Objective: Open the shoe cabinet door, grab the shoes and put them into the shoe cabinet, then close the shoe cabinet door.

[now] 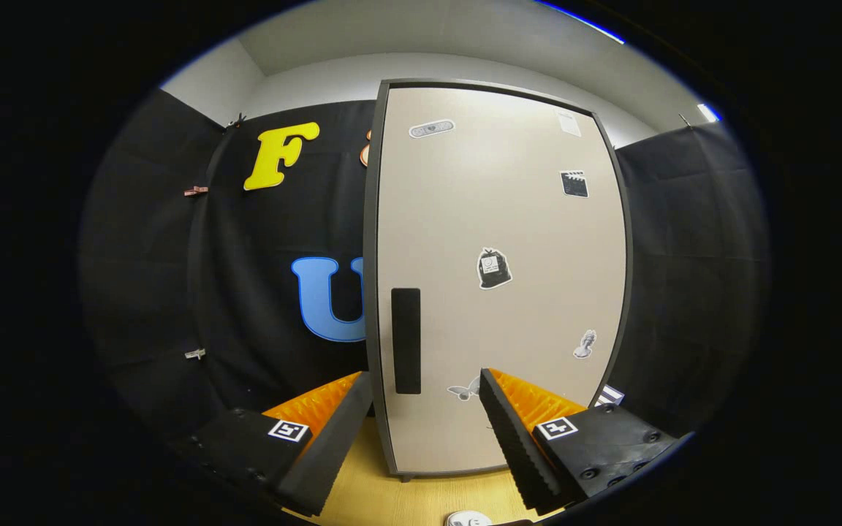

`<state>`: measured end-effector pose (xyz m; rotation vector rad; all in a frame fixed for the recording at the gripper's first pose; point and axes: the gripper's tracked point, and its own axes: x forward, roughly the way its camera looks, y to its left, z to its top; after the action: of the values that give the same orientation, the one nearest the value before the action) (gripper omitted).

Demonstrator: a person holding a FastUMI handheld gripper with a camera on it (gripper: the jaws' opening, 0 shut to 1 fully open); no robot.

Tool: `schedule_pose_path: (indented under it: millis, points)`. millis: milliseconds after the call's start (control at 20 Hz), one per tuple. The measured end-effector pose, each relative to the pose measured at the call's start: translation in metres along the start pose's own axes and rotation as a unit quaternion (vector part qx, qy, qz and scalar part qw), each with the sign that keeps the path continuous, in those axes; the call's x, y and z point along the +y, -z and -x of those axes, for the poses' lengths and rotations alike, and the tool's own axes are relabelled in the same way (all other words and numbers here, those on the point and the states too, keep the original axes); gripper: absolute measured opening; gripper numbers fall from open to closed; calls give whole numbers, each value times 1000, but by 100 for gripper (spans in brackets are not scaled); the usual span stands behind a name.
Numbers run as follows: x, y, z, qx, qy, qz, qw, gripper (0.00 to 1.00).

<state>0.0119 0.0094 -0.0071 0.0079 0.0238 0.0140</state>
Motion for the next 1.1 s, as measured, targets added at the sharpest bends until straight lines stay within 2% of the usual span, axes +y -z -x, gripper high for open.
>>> schedule_pose_path:
  millis: [400,700,1000,1100]
  points:
    - [9,-1,-42,-10,-10,-30,999,97]
    - [15,12,-83,5,-3,-15,1000,94]
    - [17,12,-106,2,8,-11,1000,94]
    - [16,12,-109,2,13,-13,1000,88]
